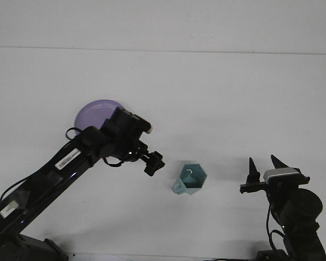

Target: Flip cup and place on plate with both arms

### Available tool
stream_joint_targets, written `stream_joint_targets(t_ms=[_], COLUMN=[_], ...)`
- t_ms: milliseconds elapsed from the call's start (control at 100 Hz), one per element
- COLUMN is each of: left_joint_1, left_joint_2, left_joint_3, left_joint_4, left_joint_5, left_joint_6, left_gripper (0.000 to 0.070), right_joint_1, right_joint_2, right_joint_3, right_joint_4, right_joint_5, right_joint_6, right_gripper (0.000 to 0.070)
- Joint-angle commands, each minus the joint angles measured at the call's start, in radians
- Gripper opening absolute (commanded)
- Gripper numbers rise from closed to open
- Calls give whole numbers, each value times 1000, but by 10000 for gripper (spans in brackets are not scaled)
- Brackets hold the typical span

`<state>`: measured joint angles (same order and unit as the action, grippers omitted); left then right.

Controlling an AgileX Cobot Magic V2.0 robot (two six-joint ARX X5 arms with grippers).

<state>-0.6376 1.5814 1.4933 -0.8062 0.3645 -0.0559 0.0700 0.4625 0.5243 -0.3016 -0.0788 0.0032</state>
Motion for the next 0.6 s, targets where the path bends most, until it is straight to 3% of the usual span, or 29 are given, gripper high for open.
stream_joint_targets(t_ms=[0, 380, 590], left_joint_1=[-32, -147, -177], left_joint_2=[71, 335, 407], left_joint_3=[59, 219, 219], left_joint_4=[-16, -19, 2], left_joint_5=[-9, -10, -59], left_joint_6=[26, 26, 26], left_gripper=[516, 516, 515], right_joint_1=[-2, -2, -2], right_joint_2=[2, 2, 2], right_joint_3=[7, 7, 7], right_joint_4=[10, 10, 10], right_joint_5=[0, 0, 0], right_joint_6=[27, 34, 34], right_gripper=[432, 432, 432])
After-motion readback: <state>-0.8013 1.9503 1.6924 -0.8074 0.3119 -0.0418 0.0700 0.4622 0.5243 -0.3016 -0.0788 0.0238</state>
